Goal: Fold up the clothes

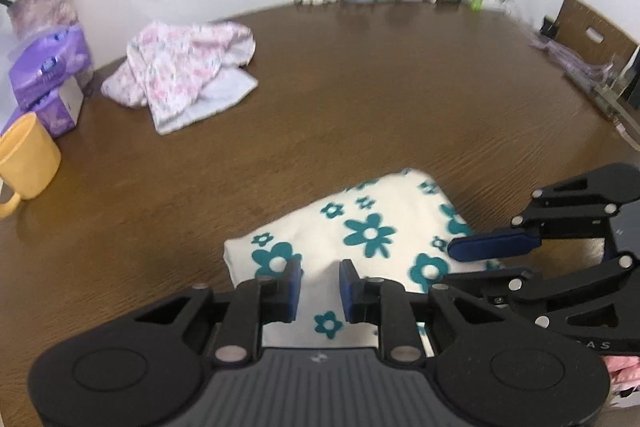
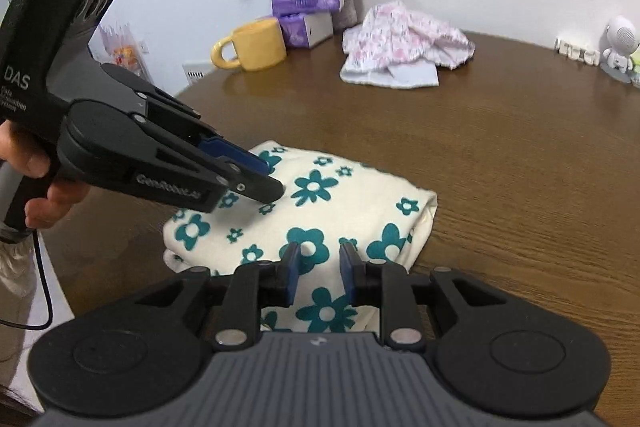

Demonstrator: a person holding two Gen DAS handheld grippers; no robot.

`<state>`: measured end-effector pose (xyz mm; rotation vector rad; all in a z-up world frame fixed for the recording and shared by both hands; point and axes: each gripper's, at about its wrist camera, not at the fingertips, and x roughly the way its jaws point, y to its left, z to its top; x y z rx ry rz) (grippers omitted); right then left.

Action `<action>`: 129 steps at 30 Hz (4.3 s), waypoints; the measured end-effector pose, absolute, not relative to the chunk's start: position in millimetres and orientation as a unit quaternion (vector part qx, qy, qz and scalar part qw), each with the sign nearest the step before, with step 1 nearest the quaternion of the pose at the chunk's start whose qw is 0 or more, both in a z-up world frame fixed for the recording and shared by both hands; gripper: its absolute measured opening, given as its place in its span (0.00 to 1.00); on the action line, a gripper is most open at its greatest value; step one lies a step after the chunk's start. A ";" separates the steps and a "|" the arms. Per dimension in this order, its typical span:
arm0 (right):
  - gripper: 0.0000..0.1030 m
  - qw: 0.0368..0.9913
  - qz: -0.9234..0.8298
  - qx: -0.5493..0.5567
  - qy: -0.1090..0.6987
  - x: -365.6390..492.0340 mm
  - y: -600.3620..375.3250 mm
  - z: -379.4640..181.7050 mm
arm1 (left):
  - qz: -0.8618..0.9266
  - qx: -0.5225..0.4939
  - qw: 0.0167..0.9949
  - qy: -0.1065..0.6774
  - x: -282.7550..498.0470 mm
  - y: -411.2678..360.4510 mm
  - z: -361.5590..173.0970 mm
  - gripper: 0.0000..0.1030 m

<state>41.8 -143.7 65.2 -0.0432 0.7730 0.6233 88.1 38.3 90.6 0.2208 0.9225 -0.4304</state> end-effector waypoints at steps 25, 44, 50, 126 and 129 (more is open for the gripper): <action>0.76 0.841 0.266 0.248 0.402 67.4 -217.8 17.8 | -0.161 -0.207 0.864 0.430 63.4 137.4 46.8 0.89; 0.65 0.814 0.281 0.311 0.402 86.7 -213.8 -6.1 | -0.202 -0.257 0.838 0.436 84.8 136.1 17.3 0.61; 0.60 0.809 0.287 0.325 0.396 87.9 -213.7 -11.3 | -0.206 -0.266 0.838 0.430 84.2 138.1 14.1 0.57; 0.20 0.929 0.169 0.200 0.263 337.1 -327.4 185.7 | -0.216 -0.216 0.920 0.244 369.7 -55.8 160.6 0.30; 0.20 0.925 0.158 0.206 0.276 378.8 -333.8 158.9 | -0.205 -0.221 0.917 0.262 408.1 -64.0 134.5 0.30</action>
